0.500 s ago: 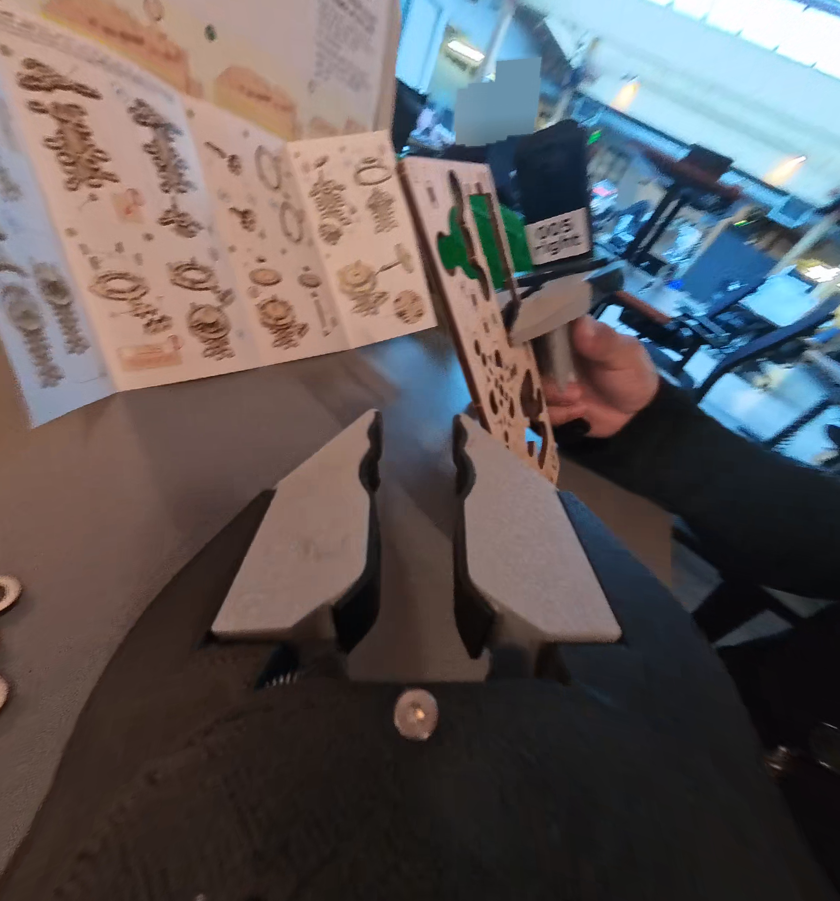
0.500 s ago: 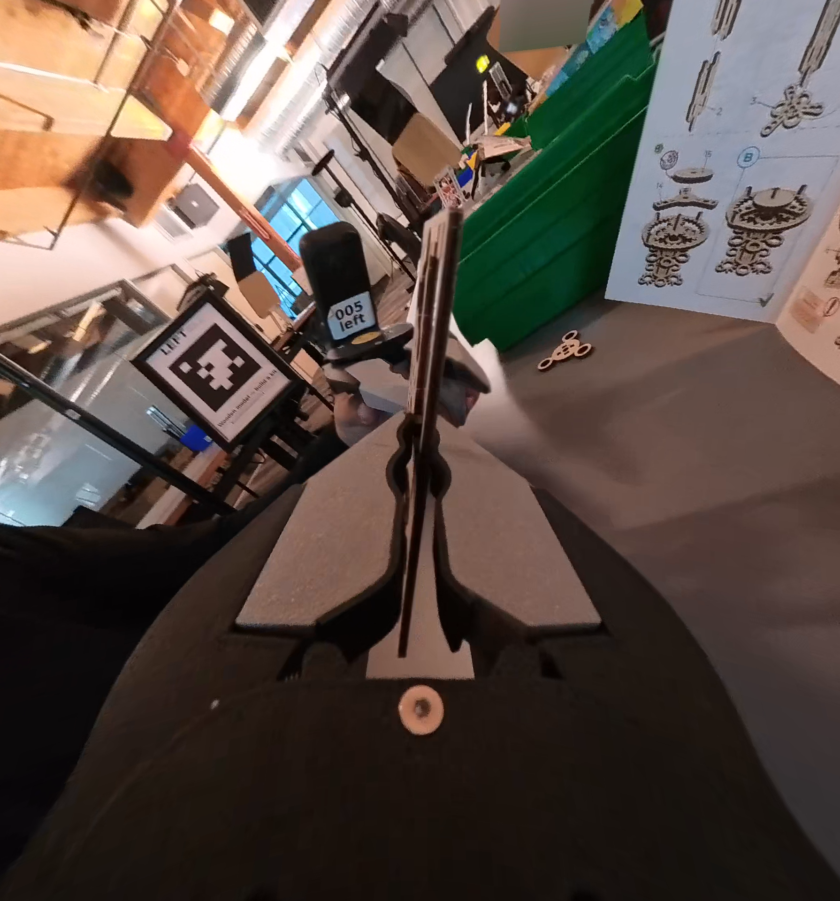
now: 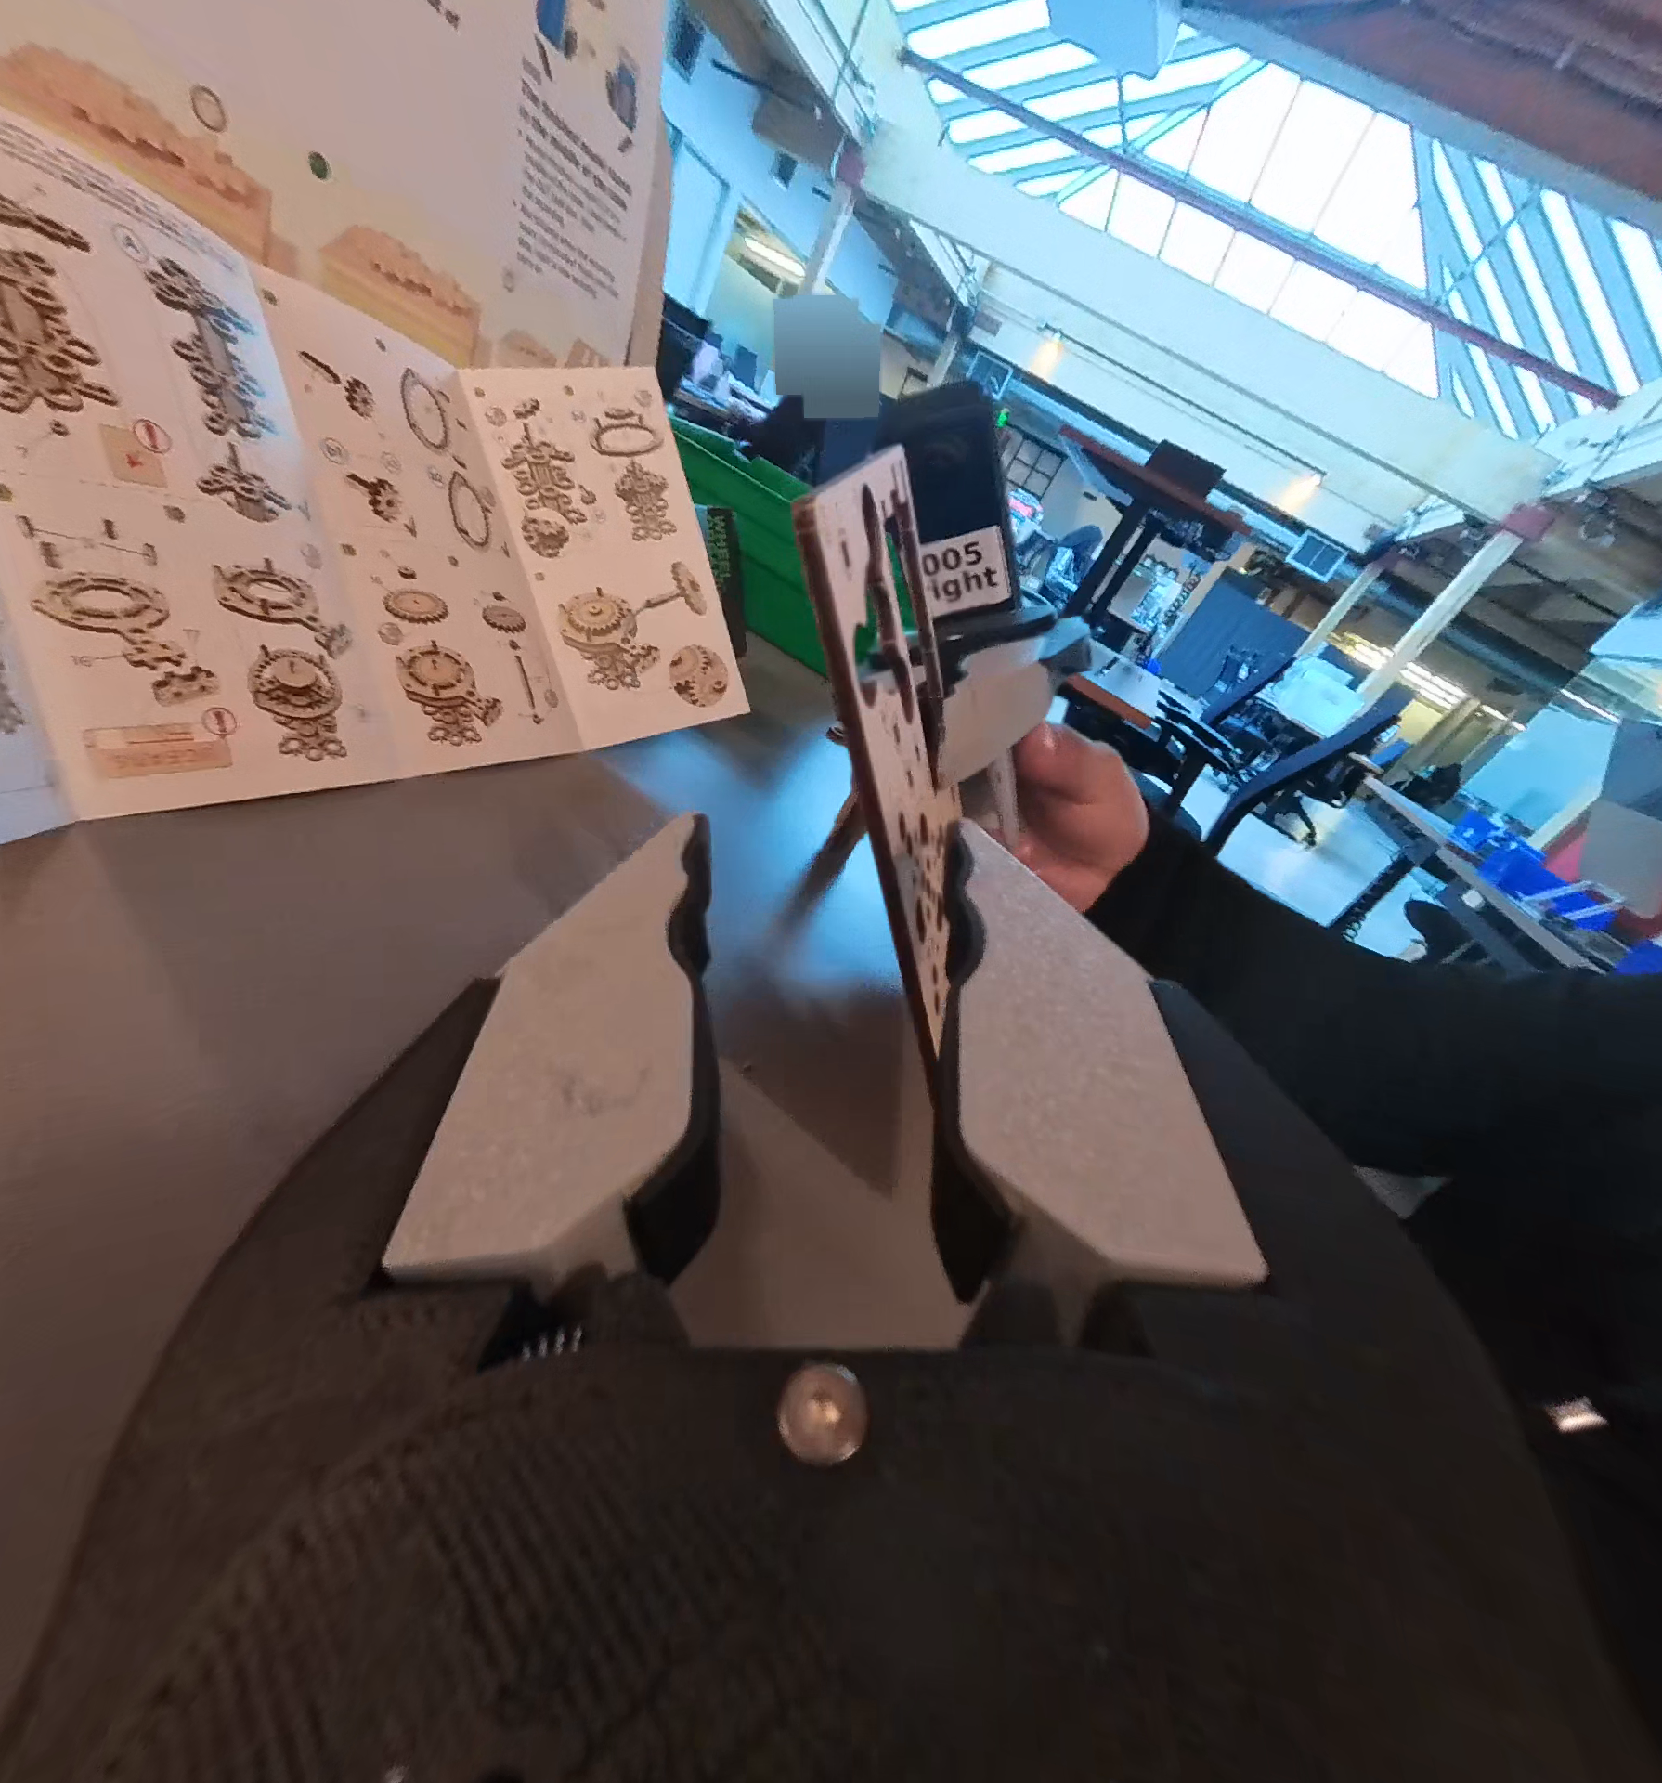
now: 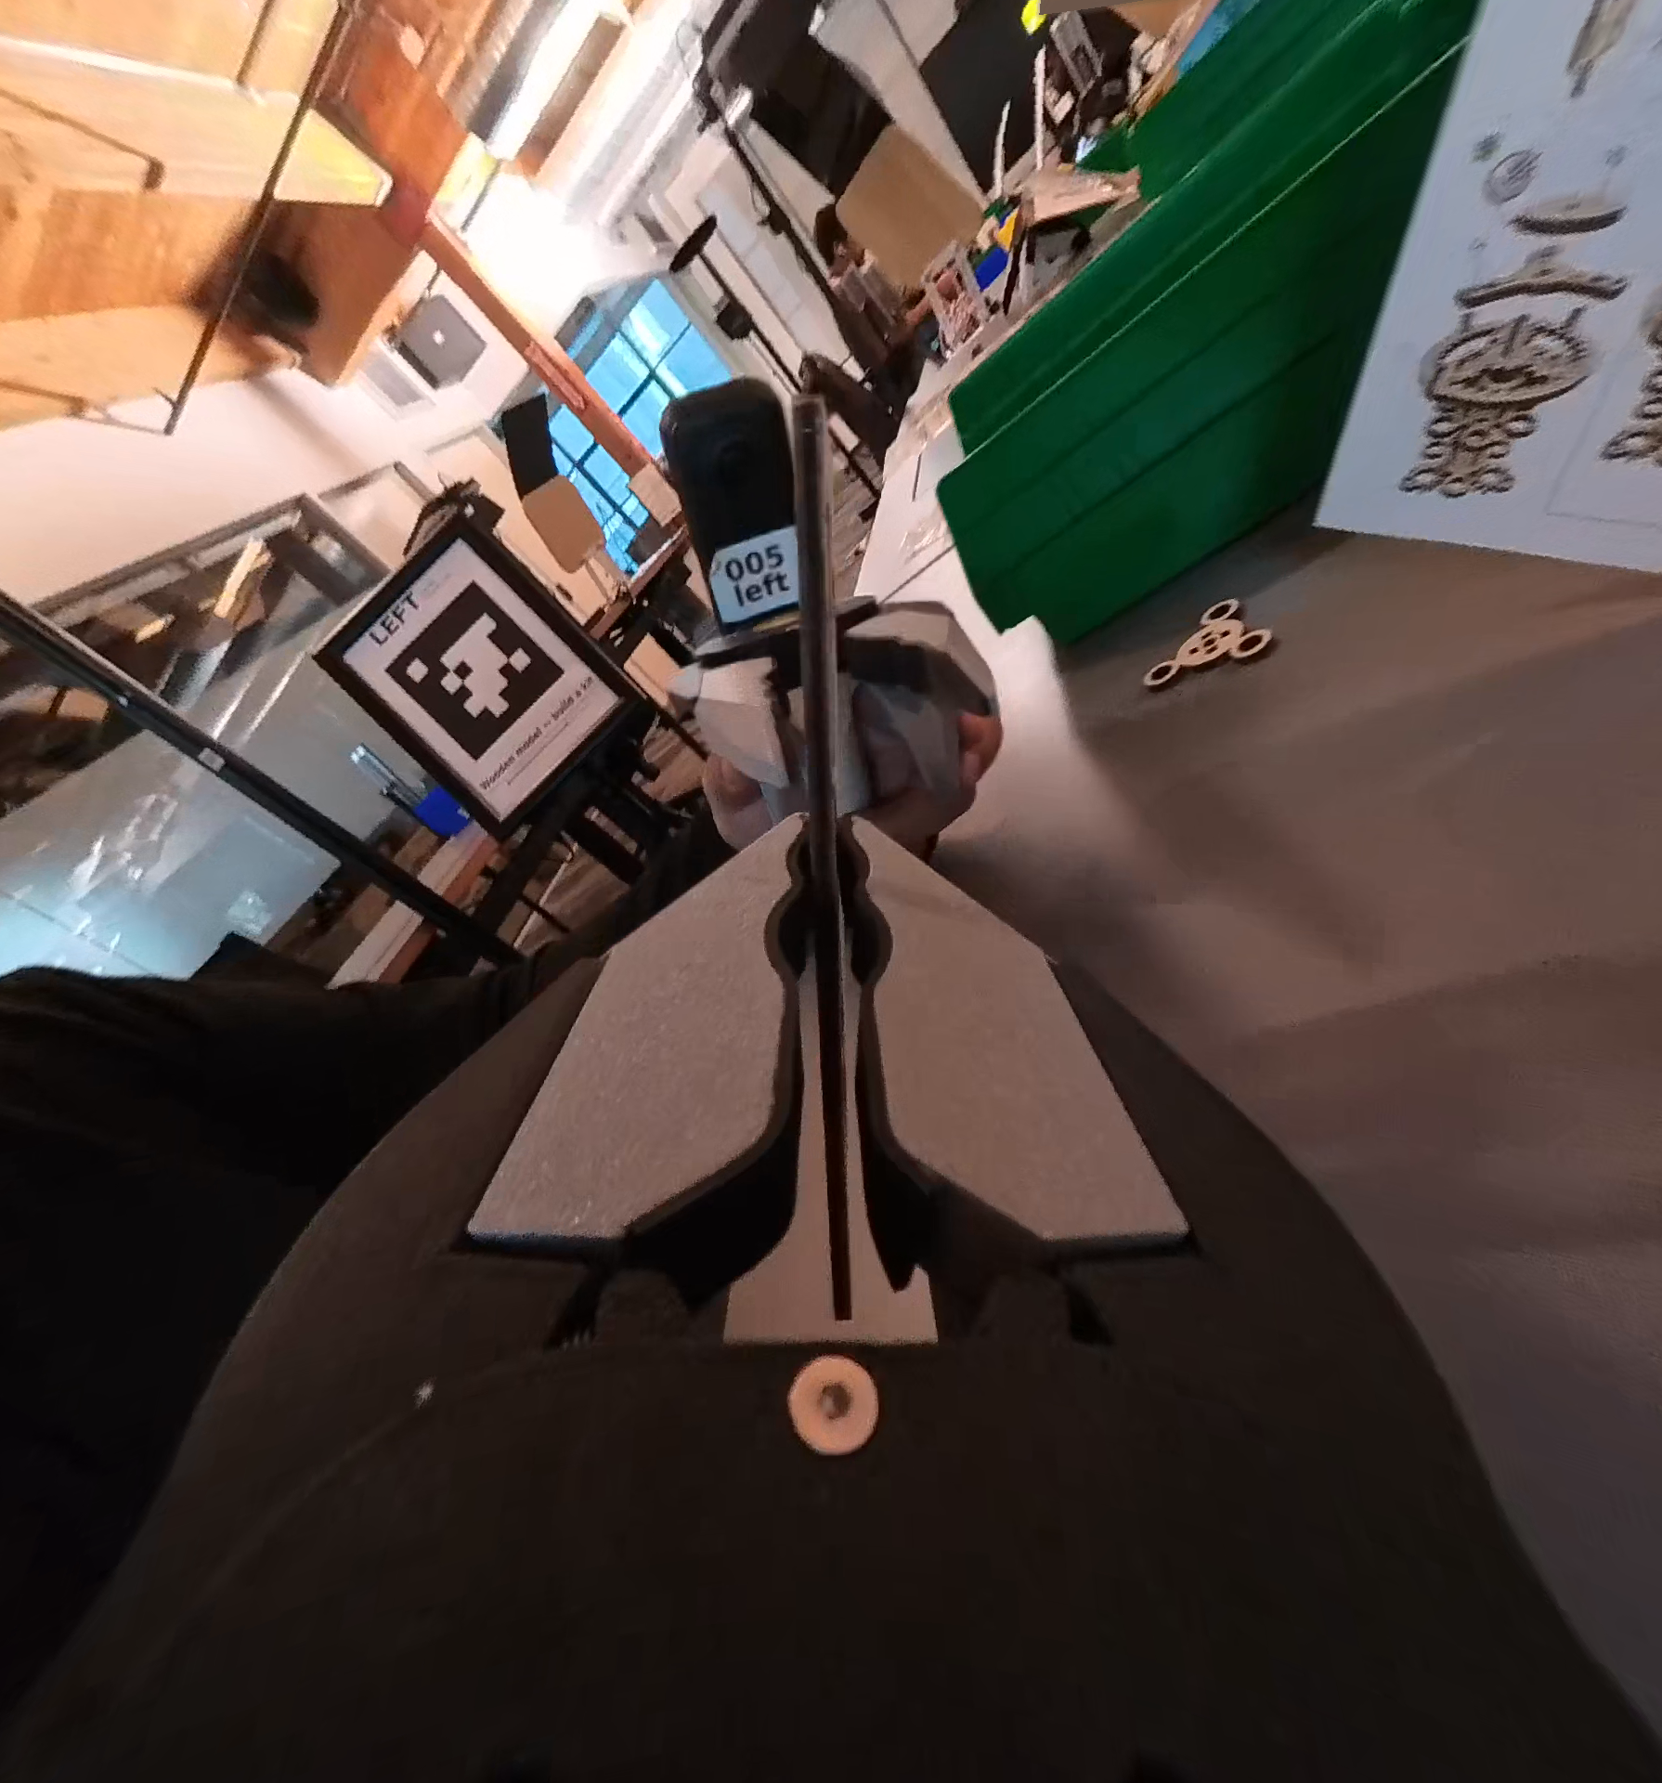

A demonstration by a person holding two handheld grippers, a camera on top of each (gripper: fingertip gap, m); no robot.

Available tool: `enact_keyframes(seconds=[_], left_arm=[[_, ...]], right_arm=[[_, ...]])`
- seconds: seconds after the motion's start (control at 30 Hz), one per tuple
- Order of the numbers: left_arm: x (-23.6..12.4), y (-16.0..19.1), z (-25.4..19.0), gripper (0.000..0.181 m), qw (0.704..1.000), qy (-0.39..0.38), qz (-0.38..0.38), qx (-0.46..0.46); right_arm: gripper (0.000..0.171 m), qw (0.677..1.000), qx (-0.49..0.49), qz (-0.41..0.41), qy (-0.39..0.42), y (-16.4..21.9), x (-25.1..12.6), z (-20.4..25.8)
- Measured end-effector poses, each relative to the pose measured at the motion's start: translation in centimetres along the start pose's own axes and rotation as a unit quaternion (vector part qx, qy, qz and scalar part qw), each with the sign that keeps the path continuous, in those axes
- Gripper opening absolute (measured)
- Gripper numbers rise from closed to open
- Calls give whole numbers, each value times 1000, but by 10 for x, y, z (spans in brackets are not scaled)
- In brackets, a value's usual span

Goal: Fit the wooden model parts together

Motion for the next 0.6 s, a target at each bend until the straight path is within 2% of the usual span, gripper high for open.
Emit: enact_keyframes(seconds=[0.03, 0.07, 0.13, 0.3, 0.53, 0.6], left_arm=[[2, 2, -2, 36, 1000, 6, 7, 1], [2, 3, -5, 17, 1000, 19, 13, 10], [2, 5, -13, 3, 999, 29, 17, 40], [3, 9, -19, 0, 997, 33, 23, 71], [-4, 3, -12, 1, 999, 29, -3, 35], [-3, 3, -11, 1, 999, 29, -1, 31]], right_arm=[[0, 1000, -5, 6, -6, 1, 3, 2], [1, 1000, -10, 9, -2, 2, 5, 2], [3, 1000, -19, 10, 13, 3, 5, 0], [13, 999, -4, -48, 2, -7, -4, -1], [20, 999, -11, -26, 16, -3, -1, -1], [9, 999, -13, -11, 33, 0, 1, -4]])
Point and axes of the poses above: each gripper's, where its closed fingertips meet, x out along the fingers, y out of its underside, z = x × y across the jaws, the point moved 6 cm from there along -x, back along the fingers, and after that the axes turned 11 degrees about -x, right-handed, at the moved point
